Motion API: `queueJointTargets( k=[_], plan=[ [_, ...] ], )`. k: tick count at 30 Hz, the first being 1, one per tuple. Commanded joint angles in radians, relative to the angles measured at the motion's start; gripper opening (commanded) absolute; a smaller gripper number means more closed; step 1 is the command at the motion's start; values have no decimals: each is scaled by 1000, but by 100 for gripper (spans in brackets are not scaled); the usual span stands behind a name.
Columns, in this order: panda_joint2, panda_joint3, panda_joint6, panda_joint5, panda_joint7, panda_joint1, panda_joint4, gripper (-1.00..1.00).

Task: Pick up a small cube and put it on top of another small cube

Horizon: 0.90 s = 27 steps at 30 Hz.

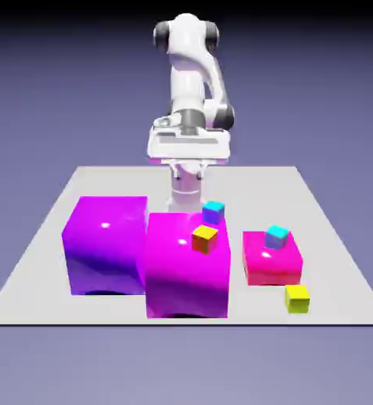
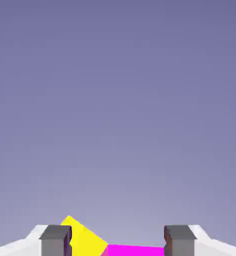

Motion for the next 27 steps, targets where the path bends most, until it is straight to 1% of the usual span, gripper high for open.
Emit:
queueJointTargets(
  k=[1, 27],
  plan=[
    [36, 14, -13, -18, 34, 5, 22, 0],
    [971, 381, -349, -480, 921, 133, 578, 0]
  ],
)
